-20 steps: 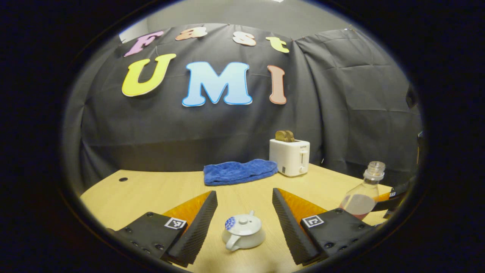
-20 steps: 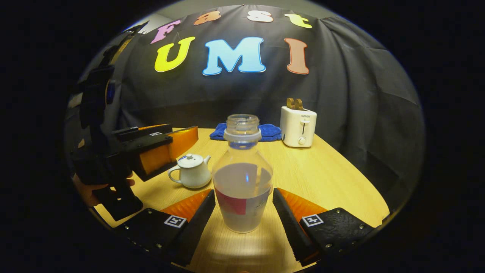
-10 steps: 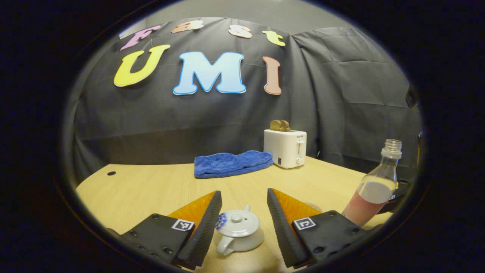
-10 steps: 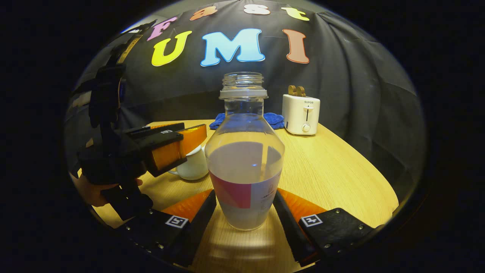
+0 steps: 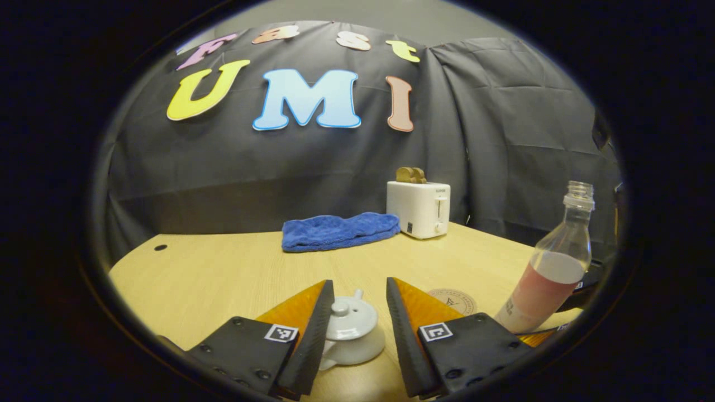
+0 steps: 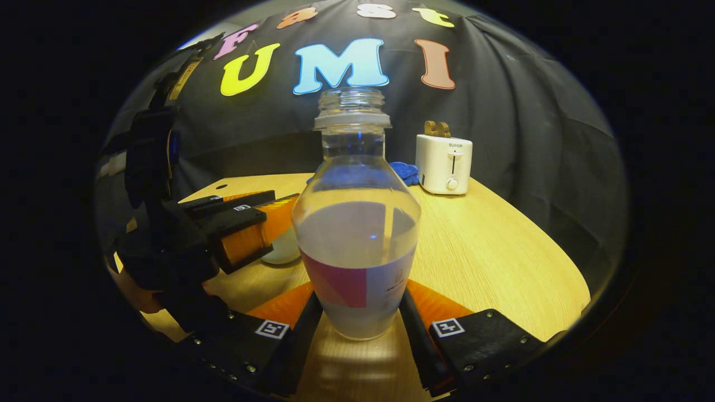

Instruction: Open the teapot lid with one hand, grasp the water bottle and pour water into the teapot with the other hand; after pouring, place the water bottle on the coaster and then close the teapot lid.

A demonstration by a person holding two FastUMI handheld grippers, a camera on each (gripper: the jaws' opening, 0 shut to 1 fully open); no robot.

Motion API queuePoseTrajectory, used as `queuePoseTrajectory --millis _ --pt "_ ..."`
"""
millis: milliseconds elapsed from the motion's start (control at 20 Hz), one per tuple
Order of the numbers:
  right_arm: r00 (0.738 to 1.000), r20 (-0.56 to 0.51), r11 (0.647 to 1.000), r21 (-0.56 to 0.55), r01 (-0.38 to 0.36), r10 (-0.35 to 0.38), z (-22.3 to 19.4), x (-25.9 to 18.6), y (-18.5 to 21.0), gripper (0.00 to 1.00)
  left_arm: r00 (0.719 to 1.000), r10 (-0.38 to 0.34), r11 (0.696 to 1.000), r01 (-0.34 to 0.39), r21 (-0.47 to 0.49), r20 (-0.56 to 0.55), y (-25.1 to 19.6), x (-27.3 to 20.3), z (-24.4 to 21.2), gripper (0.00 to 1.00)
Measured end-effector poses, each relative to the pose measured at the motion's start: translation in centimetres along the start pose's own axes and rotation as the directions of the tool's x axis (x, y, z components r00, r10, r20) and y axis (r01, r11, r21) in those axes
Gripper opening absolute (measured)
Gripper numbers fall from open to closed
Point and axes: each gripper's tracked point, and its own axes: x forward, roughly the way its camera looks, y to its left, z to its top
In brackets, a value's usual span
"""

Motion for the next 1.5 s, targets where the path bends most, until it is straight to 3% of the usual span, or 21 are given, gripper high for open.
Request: queuePoseTrajectory --millis 400,650,700,1000,1500 --pt "1.0 -0.024 1.0 -0.006 0.002 -0.002 0.3 0.6 0.0 0.77 0.999 0.045 0.998 -0.045 0.033 0.018 1.4 0.1 -0.2 0.22" --pt "0.999 -0.037 1.0 -0.01 -0.002 0.001 0.4 0.8 0.0 0.76 0.999 0.04 0.997 -0.042 0.063 0.027 1.3 0.4 -0.4 0.19" --pt "0.999 -0.042 1.0 -0.011 0.002 -0.003 0.5 0.8 0.0 0.76 0.999 0.037 0.997 -0.039 0.068 0.024 1.3 0.4 -0.4 0.12" --pt "0.994 -0.098 0.999 -0.013 0.052 -0.053 0.9 1.3 -0.5 0.75 0.999 0.025 0.999 -0.026 0.041 0.025 1.6 0.5 0.3 0.12" --pt "0.971 -0.176 0.976 -0.169 0.135 -0.164 1.8 0.4 -3.0 0.75 0.997 0.026 1.0 -0.026 0.0 0.069 3.5 -0.4 3.0 0.12"
